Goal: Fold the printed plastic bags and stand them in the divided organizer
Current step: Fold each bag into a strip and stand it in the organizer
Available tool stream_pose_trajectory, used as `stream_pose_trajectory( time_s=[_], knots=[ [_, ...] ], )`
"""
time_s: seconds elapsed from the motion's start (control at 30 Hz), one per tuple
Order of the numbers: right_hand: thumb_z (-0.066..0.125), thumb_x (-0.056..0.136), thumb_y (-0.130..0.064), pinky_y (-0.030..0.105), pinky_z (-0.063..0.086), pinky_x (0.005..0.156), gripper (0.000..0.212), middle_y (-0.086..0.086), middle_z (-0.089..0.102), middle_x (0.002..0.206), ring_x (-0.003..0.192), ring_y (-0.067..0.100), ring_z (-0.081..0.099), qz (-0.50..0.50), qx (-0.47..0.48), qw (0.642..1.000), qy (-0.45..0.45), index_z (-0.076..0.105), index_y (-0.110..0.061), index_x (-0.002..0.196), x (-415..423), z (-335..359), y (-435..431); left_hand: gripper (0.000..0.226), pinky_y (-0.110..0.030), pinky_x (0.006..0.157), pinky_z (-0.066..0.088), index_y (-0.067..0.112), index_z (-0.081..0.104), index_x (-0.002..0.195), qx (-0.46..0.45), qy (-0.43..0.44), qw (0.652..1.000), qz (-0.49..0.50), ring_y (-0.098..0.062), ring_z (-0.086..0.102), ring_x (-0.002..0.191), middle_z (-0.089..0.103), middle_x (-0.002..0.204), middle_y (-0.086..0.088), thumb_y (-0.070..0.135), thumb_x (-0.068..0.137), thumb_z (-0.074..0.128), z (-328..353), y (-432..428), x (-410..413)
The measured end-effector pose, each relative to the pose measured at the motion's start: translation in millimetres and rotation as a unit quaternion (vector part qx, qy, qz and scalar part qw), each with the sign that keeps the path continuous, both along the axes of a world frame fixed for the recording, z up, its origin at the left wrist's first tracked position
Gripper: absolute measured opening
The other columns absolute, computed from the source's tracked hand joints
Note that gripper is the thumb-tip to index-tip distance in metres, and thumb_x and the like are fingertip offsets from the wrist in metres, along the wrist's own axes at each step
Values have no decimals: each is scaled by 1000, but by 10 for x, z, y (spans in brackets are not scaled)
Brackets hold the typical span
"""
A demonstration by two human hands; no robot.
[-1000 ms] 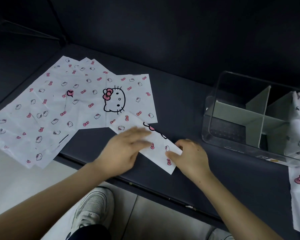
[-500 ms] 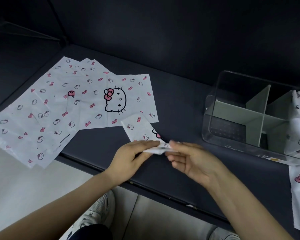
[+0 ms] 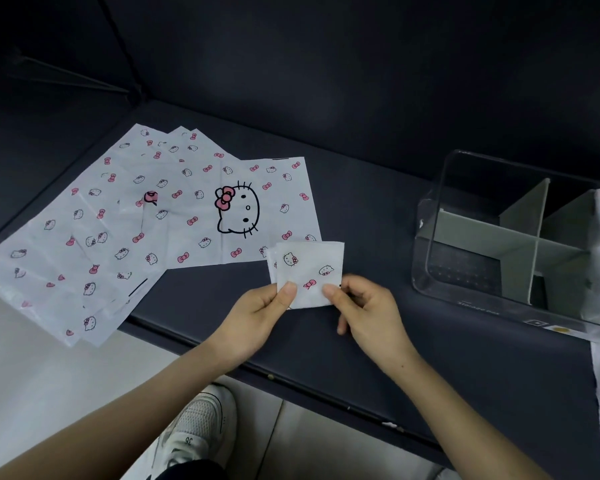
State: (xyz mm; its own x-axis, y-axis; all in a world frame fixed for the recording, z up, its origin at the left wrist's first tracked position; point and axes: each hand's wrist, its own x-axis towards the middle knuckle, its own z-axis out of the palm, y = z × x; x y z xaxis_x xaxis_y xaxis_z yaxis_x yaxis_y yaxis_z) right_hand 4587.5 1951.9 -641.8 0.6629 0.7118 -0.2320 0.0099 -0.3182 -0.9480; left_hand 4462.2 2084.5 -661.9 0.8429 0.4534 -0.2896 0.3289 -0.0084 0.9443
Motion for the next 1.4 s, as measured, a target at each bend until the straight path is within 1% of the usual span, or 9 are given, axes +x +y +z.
stream_pose_trajectory(
  time_s=[0.1, 0.2, 0.3, 0.47, 0.6, 0.8, 0.97, 1.23, 1.4],
  knots=[
    [63, 90, -26, 23, 41, 48, 12, -7, 70, 72, 44, 3, 46, -17, -25, 999, -44, 72, -20, 84, 9, -82, -13, 78, -27, 78, 43, -3, 64, 93, 18, -8, 1000, 0, -13, 53, 77, 59, 82, -1, 72, 83, 44, -33, 5, -24],
    [63, 90, -32, 32, 38, 49, 26, 3, 58, 58, 45, 9, 41, -4, -74, 993, -94, 69, -9, 77, 41, -145, -12, 35, -16, 69, 38, 21, 69, 74, 24, -27, 999, 41, -4, 50, 67, 58, 70, 13, 47, 92, 55, 8, -68, -24],
    [59, 92, -39, 34, 40, 56, 37, 8, 59, 63, 52, 17, 43, 50, -149, 974, -165, 67, -7, 76, 75, -146, 33, 10, -16, 76, 48, 25, 68, 97, 31, -44, 993, 101, -6, 67, 86, 73, 88, 10, 22, 92, 59, 47, -144, -24],
    [50, 95, -44, 32, 42, 62, 40, 6, 61, 68, 67, 22, 55, 103, -232, 940, -228, 65, -11, 78, 53, -54, 103, 27, 1, 76, 35, 25, 52, 112, 201, -17, 968, 150, 10, 59, 84, 68, 70, 6, 18, 89, 66, 5, -120, -80],
    [41, 99, -43, 32, 33, 59, 43, -2, 42, 56, 66, 20, 46, 99, -281, 917, -264, 46, -17, 65, -12, -39, 131, 41, -4, 101, 16, 24, 54, 121, 313, -26, 942, 119, 4, 57, 86, 63, 62, 12, 42, 85, 58, -93, -56, -136],
    [40, 99, -42, 29, 27, 51, 45, -5, 39, 55, 60, 15, 41, 77, -303, 908, -280, 40, -19, 61, -63, -63, 189, 46, -15, 106, 13, 27, 60, 116, 356, -18, 925, 128, 0, 59, 81, 63, 59, 16, 53, 80, 50, -144, -43, -135],
    [43, 98, -40, 25, 25, 48, 48, -3, 38, 52, 56, 15, 38, 63, -304, 912, -268, 35, -19, 56, -53, -57, 203, 48, -9, 102, 12, 34, 57, 115, 319, -22, 937, 142, 4, 57, 93, 68, 68, 21, 59, 75, 57, -76, -138, -165],
    [45, 98, -39, 28, 24, 47, 49, -1, 37, 51, 50, 14, 34, 58, -299, 916, -263, 35, -16, 55, -46, -61, 203, 40, -10, 97, 14, 31, 59, 113, 317, 10, 938, 137, 4, 51, 91, 65, 62, 20, 46, 76, 67, -127, -166, -216],
    [46, 97, -40, 27, 24, 47, 50, -1, 36, 51, 51, 14, 35, 62, -299, 913, -270, 35, -16, 55, -37, -68, 203, 37, -33, 86, 31, 19, 71, 99, 523, 9, 849, 78, -19, 56, 73, 55, 74, 9, 42, 75, 55, -105, -98, -175]
  ],
)
